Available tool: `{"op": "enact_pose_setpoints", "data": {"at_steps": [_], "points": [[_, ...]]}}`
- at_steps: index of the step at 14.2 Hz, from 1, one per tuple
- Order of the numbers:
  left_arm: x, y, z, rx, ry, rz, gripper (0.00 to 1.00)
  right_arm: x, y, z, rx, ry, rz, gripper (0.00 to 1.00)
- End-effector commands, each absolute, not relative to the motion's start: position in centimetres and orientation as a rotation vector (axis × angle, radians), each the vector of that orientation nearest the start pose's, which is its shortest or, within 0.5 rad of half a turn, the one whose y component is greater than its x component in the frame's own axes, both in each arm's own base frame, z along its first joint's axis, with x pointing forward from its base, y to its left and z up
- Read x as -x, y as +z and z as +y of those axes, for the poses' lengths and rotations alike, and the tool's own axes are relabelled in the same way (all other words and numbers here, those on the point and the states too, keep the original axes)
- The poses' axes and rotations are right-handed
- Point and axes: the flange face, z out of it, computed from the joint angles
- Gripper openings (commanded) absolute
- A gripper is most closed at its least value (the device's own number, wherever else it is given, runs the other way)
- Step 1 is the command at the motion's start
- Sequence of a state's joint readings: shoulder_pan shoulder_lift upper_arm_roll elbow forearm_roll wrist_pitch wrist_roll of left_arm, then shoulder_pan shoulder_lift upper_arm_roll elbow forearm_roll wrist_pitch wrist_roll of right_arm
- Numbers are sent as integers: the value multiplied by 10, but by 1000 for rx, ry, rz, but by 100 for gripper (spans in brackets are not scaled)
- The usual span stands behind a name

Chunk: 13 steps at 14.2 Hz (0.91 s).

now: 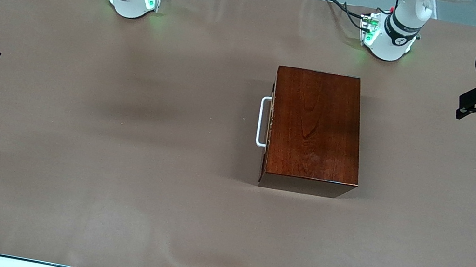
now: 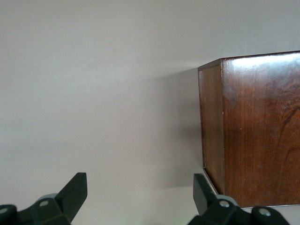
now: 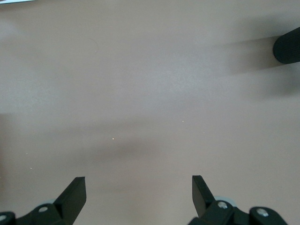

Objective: Open drawer, take yellow block, close drawer

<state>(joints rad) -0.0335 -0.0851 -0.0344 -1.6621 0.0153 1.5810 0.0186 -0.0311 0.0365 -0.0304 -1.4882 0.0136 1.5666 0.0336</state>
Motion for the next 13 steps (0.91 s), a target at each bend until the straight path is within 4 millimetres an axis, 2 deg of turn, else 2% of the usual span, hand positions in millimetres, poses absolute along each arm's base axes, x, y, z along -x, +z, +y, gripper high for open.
{"op": "enact_pose_setpoints", "data": {"at_steps": [1,11,13], "points": [[-524,631,-32,3125,-22,153,100,-563,648,-35,3133,-79,161,100],[-534,633,-34,3133,-36,144,100,-563,648,-35,3133,-79,161,100],[-549,636,-43,3135,-58,152,100,-563,648,-35,3134,-80,161,100]]}}
